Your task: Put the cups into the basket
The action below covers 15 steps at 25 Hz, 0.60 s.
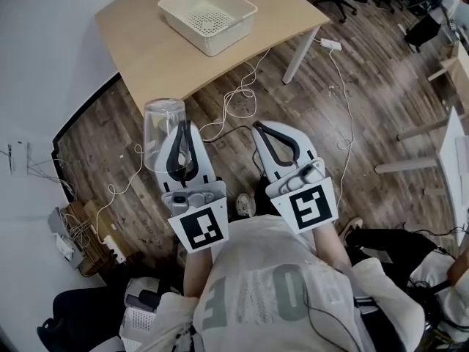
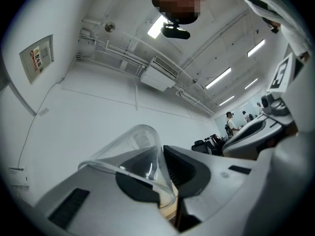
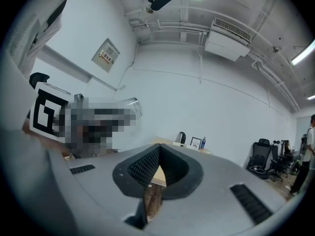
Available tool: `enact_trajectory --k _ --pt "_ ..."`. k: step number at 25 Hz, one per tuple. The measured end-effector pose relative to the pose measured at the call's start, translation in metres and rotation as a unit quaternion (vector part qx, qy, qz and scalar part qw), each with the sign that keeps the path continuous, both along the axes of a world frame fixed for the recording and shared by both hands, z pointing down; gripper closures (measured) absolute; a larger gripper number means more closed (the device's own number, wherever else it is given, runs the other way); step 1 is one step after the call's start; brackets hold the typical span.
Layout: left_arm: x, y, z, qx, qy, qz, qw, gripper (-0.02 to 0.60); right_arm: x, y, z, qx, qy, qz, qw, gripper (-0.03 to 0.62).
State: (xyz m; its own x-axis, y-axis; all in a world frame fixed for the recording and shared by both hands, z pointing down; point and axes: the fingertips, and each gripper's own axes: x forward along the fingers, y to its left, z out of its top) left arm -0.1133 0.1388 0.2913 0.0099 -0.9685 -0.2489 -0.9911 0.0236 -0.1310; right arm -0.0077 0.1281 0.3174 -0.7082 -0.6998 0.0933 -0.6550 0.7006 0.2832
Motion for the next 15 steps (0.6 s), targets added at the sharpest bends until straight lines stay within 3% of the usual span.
enact_trajectory --k 11,15 --pt "0.002 -0.120 -0.011 -0.004 0.001 -0.011 0.9999 0.543 0.000 -0.133 -0.001 -0.012 0.002 -0.014 1.000 0.595" --pt "0.005 -0.141 -0.014 0.002 0.004 -0.018 0.9998 0.543 0.001 -0.154 -0.004 -0.008 -0.005 -0.025 1.000 0.595"
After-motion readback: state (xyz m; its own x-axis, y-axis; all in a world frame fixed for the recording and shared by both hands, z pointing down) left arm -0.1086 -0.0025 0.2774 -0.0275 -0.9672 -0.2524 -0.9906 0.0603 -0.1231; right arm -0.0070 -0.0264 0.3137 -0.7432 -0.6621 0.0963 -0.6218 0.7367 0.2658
